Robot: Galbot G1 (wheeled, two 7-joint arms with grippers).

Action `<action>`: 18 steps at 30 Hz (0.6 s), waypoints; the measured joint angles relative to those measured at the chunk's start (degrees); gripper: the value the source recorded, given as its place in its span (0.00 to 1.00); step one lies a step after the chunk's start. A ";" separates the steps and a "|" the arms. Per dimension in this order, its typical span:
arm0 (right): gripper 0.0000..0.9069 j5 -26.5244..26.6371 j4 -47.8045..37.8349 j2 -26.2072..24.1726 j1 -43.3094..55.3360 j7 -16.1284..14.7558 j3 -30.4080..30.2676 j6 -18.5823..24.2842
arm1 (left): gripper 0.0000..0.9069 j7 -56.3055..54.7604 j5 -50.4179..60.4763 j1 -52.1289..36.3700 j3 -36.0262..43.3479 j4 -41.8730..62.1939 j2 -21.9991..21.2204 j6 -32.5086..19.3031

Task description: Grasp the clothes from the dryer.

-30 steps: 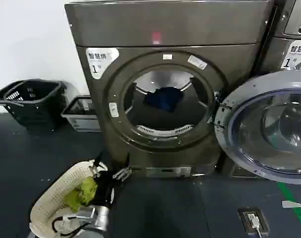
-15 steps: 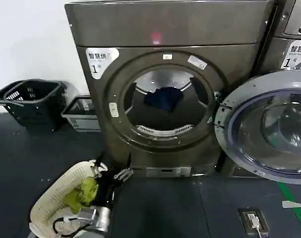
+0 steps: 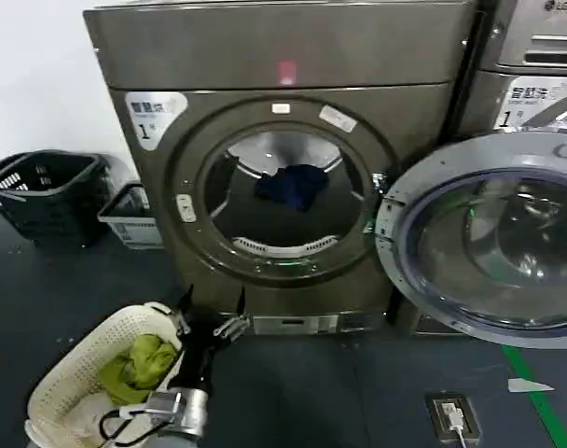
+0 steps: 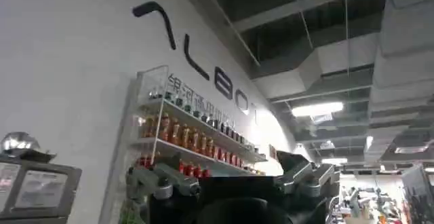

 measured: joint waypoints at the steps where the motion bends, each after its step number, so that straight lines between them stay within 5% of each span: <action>1: 1.00 0.00 0.03 0.00 0.00 -0.04 0.00 0.00 | 1.00 0.02 0.01 -0.08 0.00 0.05 -0.03 0.00; 18: 1.00 0.04 0.39 0.33 -0.64 -0.34 0.52 0.03 | 1.00 0.19 0.15 -0.59 0.84 0.82 0.26 0.01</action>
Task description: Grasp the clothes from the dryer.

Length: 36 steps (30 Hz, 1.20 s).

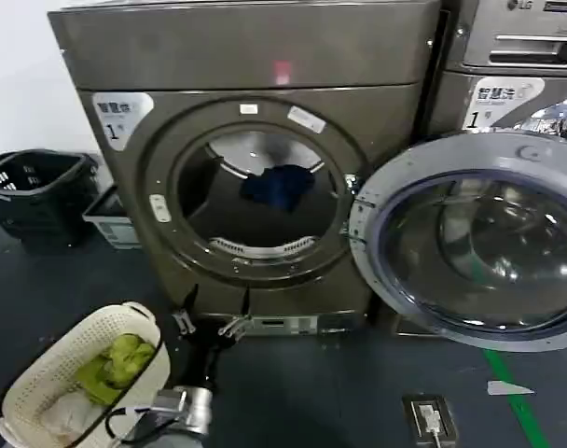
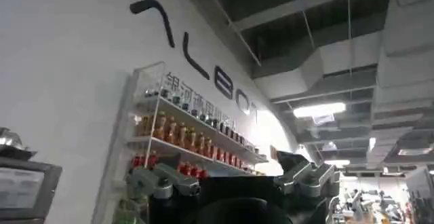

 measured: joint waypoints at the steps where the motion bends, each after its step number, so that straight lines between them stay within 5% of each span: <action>1: 1.00 0.01 0.02 -0.01 -0.02 -0.03 0.01 0.00 | 1.00 0.00 0.00 -0.01 0.01 0.01 -0.05 0.00; 36: 1.00 0.01 -0.71 -0.10 0.59 -1.12 -1.62 5.71 | 1.00 -0.90 -0.24 -2.25 -3.86 1.70 -0.97 0.13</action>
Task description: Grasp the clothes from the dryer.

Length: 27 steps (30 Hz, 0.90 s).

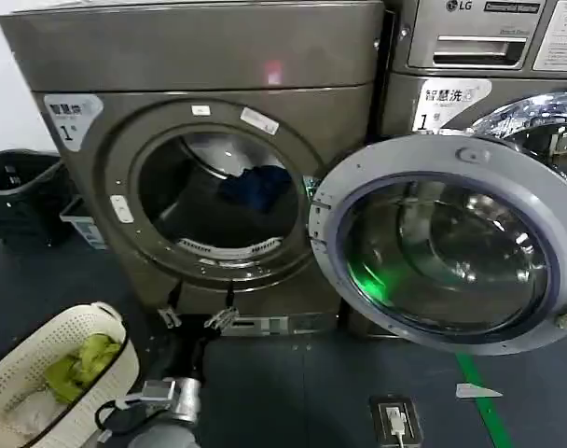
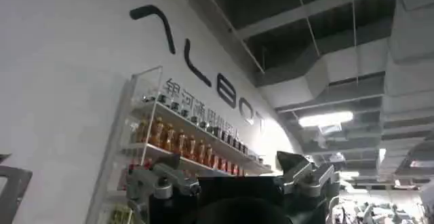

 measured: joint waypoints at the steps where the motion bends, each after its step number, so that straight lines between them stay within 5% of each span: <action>1: 1.00 0.02 -0.03 0.01 -0.10 -0.01 -0.08 0.30 | 1.00 -0.01 -0.04 -0.02 -0.07 0.00 0.02 0.00; 27: 1.00 0.72 0.36 -0.04 -0.35 -0.62 0.15 2.72 | 1.00 -0.05 -0.96 -0.59 -1.63 -0.83 0.53 0.44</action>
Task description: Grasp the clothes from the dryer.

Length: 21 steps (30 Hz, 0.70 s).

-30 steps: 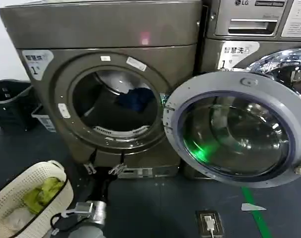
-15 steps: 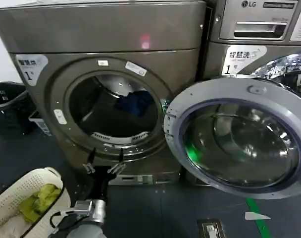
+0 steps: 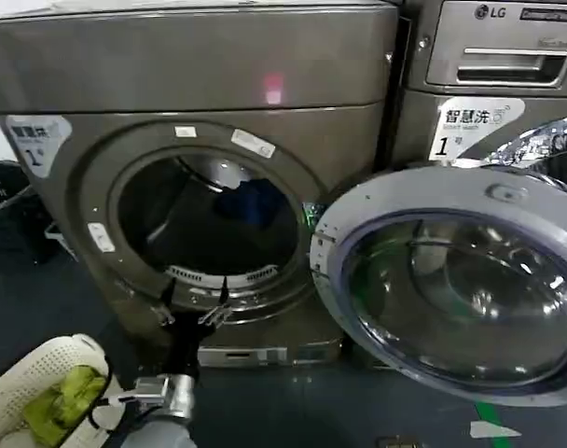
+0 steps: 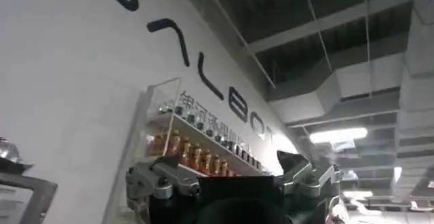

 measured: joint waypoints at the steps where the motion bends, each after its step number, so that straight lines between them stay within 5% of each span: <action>1: 1.00 0.00 -0.05 0.00 0.01 0.00 0.04 0.03 | 1.00 0.00 -0.13 -0.09 -0.13 0.00 0.05 0.08; 21: 1.00 0.10 -0.29 -0.11 -0.06 -0.04 0.64 0.20 | 1.00 0.10 -1.19 -1.65 -0.66 0.79 0.71 0.56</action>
